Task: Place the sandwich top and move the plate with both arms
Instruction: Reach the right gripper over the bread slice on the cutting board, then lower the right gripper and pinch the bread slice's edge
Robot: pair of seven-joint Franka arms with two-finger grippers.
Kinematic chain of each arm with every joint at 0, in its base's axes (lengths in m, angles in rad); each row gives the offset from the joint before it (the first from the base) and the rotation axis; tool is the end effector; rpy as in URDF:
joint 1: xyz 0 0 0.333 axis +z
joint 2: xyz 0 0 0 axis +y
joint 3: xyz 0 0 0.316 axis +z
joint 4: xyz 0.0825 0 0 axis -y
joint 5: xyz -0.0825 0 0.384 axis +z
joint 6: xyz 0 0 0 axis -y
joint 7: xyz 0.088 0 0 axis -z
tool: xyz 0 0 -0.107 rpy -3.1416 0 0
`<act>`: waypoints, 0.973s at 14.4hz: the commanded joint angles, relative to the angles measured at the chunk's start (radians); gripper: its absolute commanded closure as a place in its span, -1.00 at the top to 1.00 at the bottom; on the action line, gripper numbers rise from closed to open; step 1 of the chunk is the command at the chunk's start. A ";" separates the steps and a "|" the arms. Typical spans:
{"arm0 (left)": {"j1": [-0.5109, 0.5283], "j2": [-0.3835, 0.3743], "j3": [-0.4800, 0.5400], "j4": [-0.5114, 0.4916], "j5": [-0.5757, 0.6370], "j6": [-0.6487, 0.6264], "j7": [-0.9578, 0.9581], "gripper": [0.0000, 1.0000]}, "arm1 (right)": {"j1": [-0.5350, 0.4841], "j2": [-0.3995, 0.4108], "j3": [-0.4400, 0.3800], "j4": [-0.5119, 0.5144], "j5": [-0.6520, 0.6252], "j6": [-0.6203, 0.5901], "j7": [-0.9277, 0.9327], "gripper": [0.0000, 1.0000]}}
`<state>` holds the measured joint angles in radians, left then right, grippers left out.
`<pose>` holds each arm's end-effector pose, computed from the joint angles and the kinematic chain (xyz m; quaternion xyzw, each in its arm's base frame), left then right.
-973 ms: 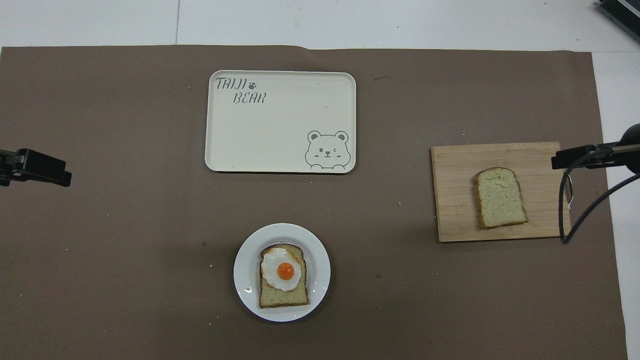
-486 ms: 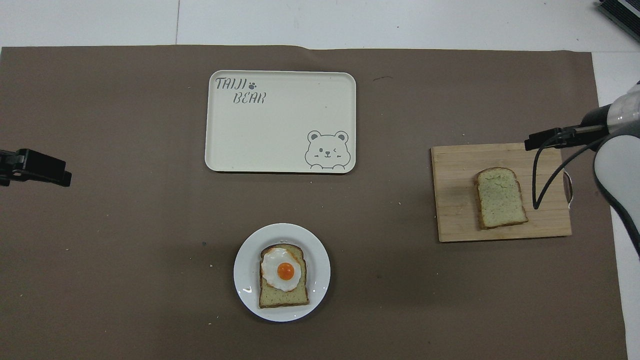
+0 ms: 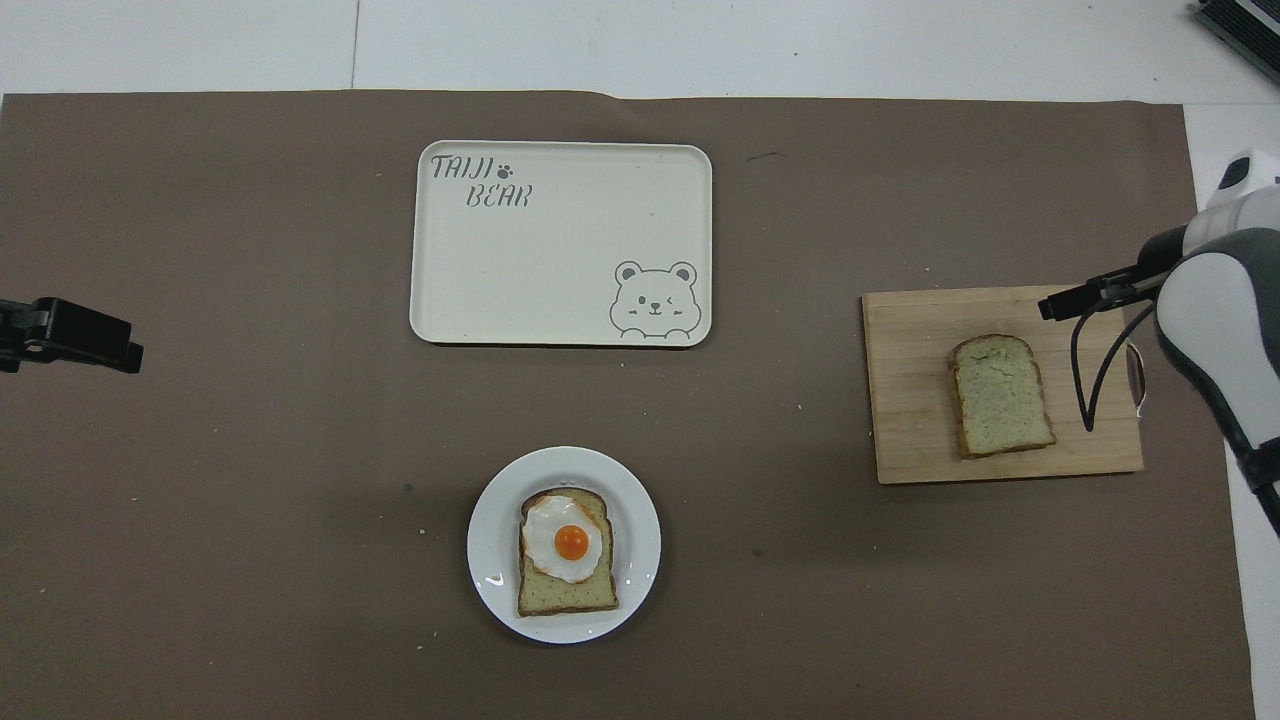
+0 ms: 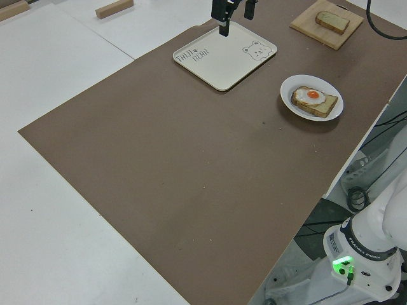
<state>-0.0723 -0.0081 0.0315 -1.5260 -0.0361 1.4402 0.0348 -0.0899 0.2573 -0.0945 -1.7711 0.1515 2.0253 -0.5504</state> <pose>0.5378 -0.0261 0.6389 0.9983 -0.0394 -0.0389 0.0180 0.6206 -0.1029 0.4157 -0.9870 -0.1504 -0.0195 0.0525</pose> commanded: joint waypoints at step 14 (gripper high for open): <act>-0.003 -0.003 0.002 -0.005 0.010 0.006 -0.010 1.00 | -0.024 0.008 0.009 -0.251 0.095 0.181 -0.138 1.00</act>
<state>-0.0723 -0.0081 0.0315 -1.5260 -0.0361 1.4402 0.0347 -0.0960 0.2721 -0.0934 -1.9931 0.2165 2.1810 -0.6448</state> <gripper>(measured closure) 0.000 0.000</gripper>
